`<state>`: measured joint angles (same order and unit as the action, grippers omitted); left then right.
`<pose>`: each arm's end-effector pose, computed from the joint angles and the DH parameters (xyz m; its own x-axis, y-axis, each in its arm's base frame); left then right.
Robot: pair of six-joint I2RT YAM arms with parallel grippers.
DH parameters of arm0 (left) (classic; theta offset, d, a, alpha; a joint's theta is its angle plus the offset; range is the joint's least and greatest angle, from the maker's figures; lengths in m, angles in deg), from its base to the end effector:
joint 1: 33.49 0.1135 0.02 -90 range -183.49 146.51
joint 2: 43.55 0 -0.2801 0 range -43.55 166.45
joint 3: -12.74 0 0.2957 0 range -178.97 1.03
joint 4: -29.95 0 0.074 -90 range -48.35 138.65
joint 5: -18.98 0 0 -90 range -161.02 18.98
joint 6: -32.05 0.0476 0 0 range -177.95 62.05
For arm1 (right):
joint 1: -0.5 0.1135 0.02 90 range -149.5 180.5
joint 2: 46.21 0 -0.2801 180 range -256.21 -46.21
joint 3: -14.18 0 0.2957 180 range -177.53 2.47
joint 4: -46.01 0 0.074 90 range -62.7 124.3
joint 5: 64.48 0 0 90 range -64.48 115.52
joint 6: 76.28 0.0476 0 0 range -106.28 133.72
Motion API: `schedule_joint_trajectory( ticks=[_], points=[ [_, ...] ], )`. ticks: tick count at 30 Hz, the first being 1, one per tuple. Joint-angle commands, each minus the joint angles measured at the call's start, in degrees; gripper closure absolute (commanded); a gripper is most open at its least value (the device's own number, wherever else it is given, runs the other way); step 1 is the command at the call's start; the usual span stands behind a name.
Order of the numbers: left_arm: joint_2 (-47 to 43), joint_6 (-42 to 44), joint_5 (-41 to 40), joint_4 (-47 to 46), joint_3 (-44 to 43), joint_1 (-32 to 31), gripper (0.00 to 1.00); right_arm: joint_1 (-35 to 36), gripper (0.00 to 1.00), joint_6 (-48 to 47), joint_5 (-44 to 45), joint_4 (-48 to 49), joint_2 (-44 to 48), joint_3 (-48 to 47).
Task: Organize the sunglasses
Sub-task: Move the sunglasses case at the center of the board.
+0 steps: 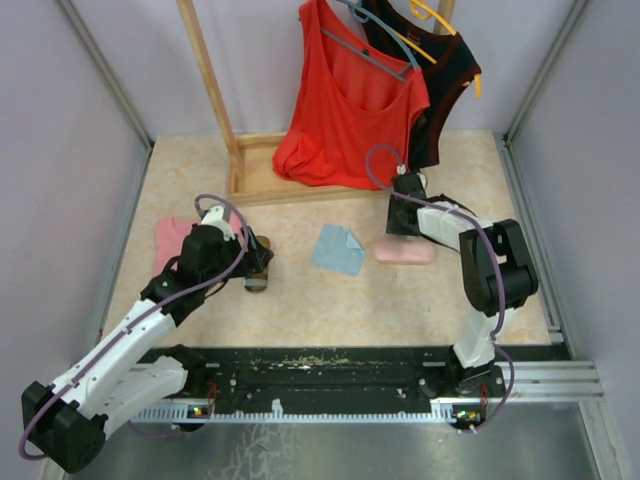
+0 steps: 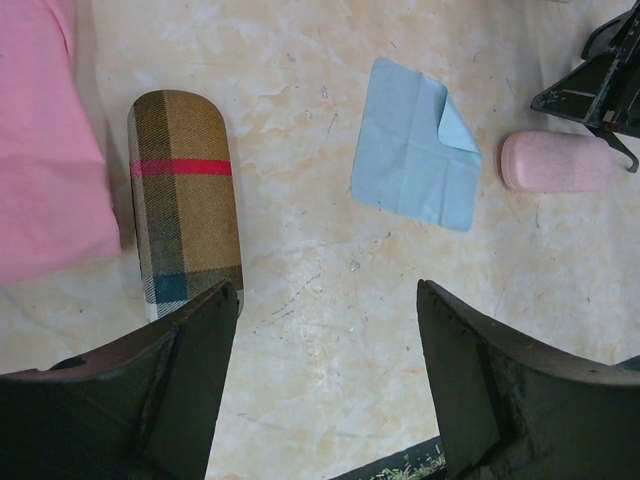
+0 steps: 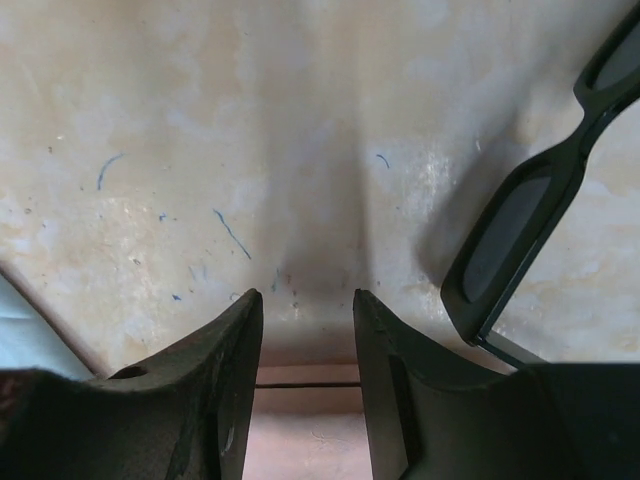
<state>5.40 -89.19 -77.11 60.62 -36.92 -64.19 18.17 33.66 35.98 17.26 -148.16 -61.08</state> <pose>0.2062 -0.1166 0.2678 -0.5894 -0.2498 -0.7682 0.1438 0.9034 -0.4040 0.3940 0.1164 0.1552 -0.8060 0.0952 -0.5843 0.0793 0.9954 0.0529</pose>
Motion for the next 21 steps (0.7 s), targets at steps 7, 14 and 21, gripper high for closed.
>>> schedule_joint_trajectory(
  ticks=[7,14,21],
  points=[
    [-1.47,1.43,0.68,0.02,0.69,0.29,0.22,-0.63,0.59,5.75,1.72,-2.56,3.52,3.55],
    [-1.52,1.27,1.39,-0.87,1.37,0.28,0.22,-0.62,0.6,6.77,0.91,-4.72,8.46,7.29],
    [-0.88,1.26,2.5,-1.41,1.46,0.24,0.22,-0.62,0.6,7.36,-0.2,-7.29,13.49,10.94]
  ],
)
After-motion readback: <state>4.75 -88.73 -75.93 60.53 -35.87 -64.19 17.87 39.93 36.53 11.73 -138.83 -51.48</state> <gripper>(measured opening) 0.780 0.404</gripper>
